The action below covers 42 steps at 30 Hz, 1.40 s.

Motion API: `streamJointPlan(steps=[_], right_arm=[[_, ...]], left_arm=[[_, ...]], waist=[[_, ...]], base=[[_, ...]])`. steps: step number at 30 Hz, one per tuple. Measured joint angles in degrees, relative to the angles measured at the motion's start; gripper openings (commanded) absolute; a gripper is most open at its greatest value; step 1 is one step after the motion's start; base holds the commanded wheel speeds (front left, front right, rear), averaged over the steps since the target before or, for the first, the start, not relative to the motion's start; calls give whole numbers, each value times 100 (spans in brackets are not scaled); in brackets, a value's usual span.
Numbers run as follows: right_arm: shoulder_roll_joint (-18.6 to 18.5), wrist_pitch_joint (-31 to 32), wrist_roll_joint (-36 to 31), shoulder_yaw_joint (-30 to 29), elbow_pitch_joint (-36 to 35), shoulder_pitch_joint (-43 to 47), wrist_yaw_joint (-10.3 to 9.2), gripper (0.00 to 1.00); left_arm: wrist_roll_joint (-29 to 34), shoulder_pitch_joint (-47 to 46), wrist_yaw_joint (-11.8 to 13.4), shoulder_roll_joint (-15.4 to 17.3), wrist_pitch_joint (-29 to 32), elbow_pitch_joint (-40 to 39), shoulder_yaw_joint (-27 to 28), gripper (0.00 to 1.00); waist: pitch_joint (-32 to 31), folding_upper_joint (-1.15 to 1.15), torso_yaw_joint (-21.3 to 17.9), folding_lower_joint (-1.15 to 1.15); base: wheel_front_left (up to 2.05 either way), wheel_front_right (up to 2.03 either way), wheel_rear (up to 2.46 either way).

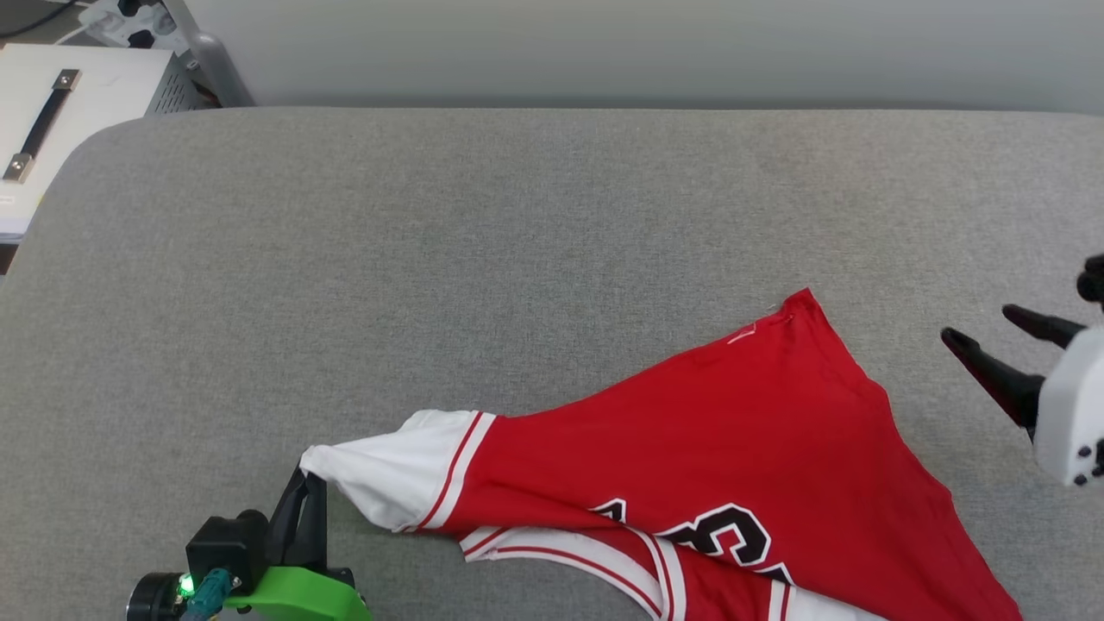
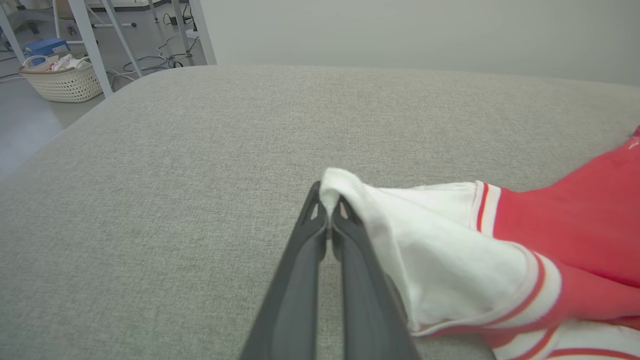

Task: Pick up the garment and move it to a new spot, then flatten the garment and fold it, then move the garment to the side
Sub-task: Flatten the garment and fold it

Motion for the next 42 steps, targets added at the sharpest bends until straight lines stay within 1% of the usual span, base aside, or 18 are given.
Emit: streamJointPlan(steps=[3,8,12,15,23,28,33,34,35,38,42], right_arm=[[5,293,-31,491,192,-755,0,100],[15,971,-31,1332,831,-1913,0,100],[31,1466,-26,1867,1393,-2522,0,100],[74,1617,-31,2180,1753,-2859,0,100],[153,1623,-45,2861,2599,-3312,0,100],[203,1402,-5,3228,2943,-3450,-1,100],[132,1294,164,3582,3161,-3560,-3,100],[118,1292,209,3634,3167,-3582,-3,45],[108,1248,255,3677,3186,-3602,-3,0],[76,1084,374,3795,3250,-3666,-4,0],[165,691,537,3902,3304,-3674,-3,0]], left_arm=[[3,-81,0,-2,0,-49,-46,0],[43,-283,0,-18,0,-135,-121,0],[78,-426,-7,-79,0,-216,-211,0],[134,-555,-37,-147,0,-278,-275,0],[194,-893,-101,-277,0,-324,-403,0],[201,-987,-115,-344,0,-312,-430,0],[203,-1017,-151,-381,0,-266,-432,0],[205,-1017,-151,-383,0,-256,-421,0],[218,-1016,-151,-386,0,-246,-407,0],[246,-1004,-152,-386,0,-214,-359,0],[263,-968,-157,-382,0,-177,-291,0]], waist=[[119,0,61,0],[334,0,203,0],[523,0,330,0],[682,0,424,0],[1140,0,685,1],[1340,0,851,1],[1420,0,992,0],[1414,0,996,0],[1403,0,995,0],[1339,0,962,0],[1171,0,868,1]], base=[[0,0,0],[0,0,0],[0,0,0],[0,0,0],[0,0,0],[0,0,0],[0,0,0],[0,0,0],[0,0,0],[0,0,0],[0,0,0]])
